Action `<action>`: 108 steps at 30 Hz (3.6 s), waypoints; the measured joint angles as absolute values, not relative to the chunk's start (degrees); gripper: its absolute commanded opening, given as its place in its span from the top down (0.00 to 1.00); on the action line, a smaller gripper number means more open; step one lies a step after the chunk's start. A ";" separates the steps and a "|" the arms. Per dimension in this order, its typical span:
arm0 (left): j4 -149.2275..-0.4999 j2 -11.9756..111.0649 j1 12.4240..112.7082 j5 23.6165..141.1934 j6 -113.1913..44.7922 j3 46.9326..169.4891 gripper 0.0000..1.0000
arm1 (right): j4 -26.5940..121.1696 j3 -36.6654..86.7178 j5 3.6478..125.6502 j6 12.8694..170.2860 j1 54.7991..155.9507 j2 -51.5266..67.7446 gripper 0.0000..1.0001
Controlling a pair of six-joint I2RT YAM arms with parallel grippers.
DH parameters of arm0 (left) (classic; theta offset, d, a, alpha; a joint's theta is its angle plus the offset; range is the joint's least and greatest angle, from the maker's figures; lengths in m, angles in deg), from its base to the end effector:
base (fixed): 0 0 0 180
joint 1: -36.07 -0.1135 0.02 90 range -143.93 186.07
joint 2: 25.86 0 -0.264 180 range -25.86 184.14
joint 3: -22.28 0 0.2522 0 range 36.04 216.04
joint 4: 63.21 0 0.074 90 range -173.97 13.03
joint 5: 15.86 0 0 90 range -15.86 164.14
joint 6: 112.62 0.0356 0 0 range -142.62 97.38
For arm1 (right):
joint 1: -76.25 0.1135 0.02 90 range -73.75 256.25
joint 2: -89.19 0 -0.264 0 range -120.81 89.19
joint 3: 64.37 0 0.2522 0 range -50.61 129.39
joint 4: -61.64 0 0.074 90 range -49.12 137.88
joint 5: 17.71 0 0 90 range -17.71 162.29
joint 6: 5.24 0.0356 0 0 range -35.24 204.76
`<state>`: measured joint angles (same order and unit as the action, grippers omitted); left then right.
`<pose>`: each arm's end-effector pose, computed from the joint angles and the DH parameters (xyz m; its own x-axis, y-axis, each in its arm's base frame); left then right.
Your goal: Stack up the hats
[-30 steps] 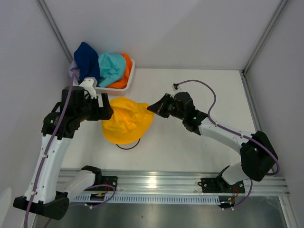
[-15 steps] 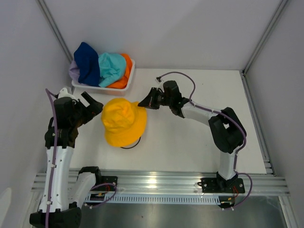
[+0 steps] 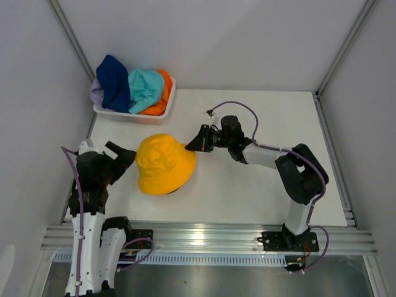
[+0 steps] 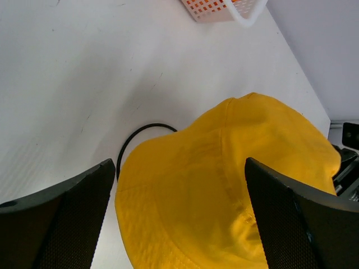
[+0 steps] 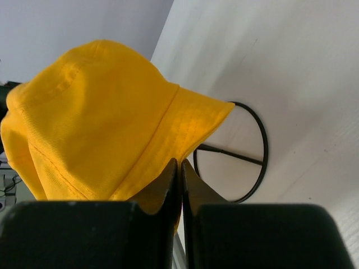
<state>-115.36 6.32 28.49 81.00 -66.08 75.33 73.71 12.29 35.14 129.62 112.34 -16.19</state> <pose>0.1251 0.0124 0.2872 -0.3531 -0.7359 -0.5777 -0.3756 0.6770 -0.6329 0.3181 0.2585 0.2175 -0.8251 0.0943 -0.5571 -0.5009 0.3340 0.7985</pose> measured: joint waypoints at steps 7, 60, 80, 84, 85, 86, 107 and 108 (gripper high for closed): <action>-113.94 10.19 28.03 84.97 -59.61 85.17 0.01 | 76.68 10.23 34.75 128.42 113.53 -16.19 0.73; -112.28 8.49 32.36 83.60 -45.91 92.03 0.01 | 83.87 -15.49 79.64 153.99 137.35 0.88 1.00; -112.30 25.60 32.36 78.00 -46.17 100.92 0.01 | 51.68 0.50 73.70 132.05 126.92 21.86 0.01; -111.21 36.94 32.12 74.42 -46.17 109.03 0.01 | 42.80 5.97 71.32 126.63 115.75 30.03 0.00; -111.38 40.14 31.88 73.94 -46.24 111.39 0.00 | 41.34 6.34 70.73 125.47 113.00 31.21 0.00; -111.40 43.24 31.44 73.78 -46.48 113.60 0.01 | 40.09 6.41 70.14 124.53 110.79 31.94 0.00; -104.39 95.85 21.65 75.79 -51.72 149.18 0.17 | 38.23 15.13 52.04 114.67 94.29 8.64 0.00; -104.37 97.14 21.43 75.75 -51.70 150.43 0.20 | 38.67 15.65 51.47 114.70 93.90 7.98 0.00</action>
<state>-104.37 97.14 21.43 75.75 -51.70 150.43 38.67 15.65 51.47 114.70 93.90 7.98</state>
